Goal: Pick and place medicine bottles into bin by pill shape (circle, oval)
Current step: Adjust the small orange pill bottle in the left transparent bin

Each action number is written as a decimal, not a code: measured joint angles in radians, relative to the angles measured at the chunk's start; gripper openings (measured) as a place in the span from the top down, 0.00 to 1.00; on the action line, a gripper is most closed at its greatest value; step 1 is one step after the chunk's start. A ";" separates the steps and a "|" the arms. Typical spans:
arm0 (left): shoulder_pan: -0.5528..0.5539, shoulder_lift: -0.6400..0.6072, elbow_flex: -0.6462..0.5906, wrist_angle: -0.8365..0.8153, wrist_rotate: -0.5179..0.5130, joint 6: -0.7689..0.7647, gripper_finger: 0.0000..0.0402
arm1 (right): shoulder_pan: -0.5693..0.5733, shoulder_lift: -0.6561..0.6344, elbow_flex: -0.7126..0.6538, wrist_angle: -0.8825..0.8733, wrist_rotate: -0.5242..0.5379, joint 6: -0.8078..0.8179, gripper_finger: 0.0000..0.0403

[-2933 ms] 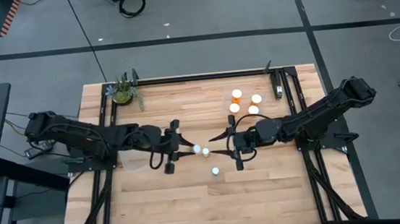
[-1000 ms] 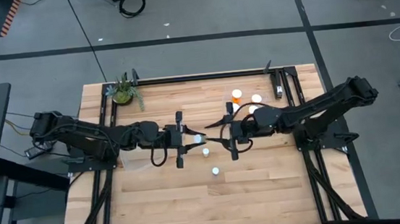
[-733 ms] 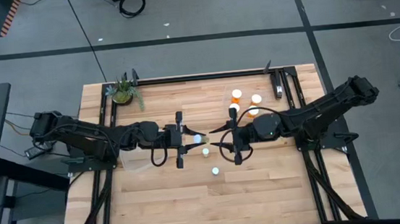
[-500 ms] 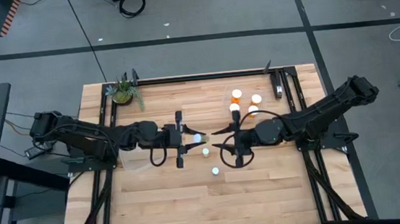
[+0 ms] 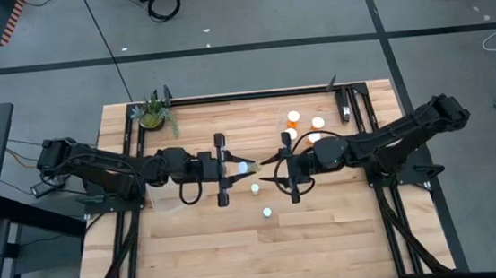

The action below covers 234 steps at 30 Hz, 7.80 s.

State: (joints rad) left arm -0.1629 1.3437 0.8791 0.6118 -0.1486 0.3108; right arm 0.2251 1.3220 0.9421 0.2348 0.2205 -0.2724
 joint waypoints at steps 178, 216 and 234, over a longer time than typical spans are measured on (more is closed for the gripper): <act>0.009 0.209 0.096 -0.217 -0.079 0.033 0.56 | -0.008 -0.007 -0.001 -0.396 0.121 0.175 0.70; 0.009 0.209 0.189 -0.463 -0.077 -0.009 0.69 | -0.007 -0.006 -0.001 -0.400 0.100 0.168 0.64; -0.017 0.194 0.189 -0.728 -0.077 -0.117 0.71 | -0.007 -0.018 -0.001 -0.544 0.101 0.235 0.43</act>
State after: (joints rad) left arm -0.1795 1.5375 1.0683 -0.1162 -0.2257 0.1942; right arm 0.2184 1.3037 0.9413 -0.3092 0.3210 -0.0370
